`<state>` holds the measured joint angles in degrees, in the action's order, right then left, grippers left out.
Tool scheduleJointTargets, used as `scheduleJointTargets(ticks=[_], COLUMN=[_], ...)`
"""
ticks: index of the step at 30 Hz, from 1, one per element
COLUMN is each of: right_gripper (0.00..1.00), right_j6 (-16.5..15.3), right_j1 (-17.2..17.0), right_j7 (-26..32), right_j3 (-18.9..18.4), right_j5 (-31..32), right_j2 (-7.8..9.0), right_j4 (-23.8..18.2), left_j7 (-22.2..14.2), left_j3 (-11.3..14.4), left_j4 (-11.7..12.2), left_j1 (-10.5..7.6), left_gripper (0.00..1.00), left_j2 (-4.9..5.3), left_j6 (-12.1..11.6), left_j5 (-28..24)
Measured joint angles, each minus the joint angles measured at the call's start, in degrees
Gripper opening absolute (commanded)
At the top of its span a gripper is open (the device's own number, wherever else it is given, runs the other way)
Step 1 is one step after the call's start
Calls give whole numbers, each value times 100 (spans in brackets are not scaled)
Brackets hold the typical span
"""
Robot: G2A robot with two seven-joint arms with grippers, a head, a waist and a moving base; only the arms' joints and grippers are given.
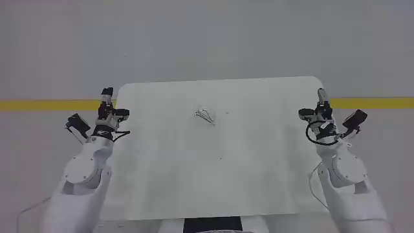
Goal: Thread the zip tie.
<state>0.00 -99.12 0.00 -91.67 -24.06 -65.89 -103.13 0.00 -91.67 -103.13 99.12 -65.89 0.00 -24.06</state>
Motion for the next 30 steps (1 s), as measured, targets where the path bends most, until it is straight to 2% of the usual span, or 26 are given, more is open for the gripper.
scheduleJointTargets(ticks=[4,9,13,16,30], right_gripper=[100,100,100,100,100], right_j6=[-13,-32,-39,-200,-243], right_j1=[93,597,1129,1453,1543], right_j7=[169,822,1143,1366,1454], right_j3=[89,440,903,1334,1435], right_j5=[174,1019,1642,1886,1931], right_j2=[8,20,-3,-47,-51], right_j4=[-16,124,282,410,378], left_j7=[0,0,0,0,0], left_j3=[0,0,0,0,0], left_j4=[0,0,0,0,0], left_j1=[0,0,0,0,0], left_gripper=[100,100,100,100,100], left_j2=[0,0,0,0,0], left_j6=[0,0,0,0,0], left_j5=[0,0,0,0,0])
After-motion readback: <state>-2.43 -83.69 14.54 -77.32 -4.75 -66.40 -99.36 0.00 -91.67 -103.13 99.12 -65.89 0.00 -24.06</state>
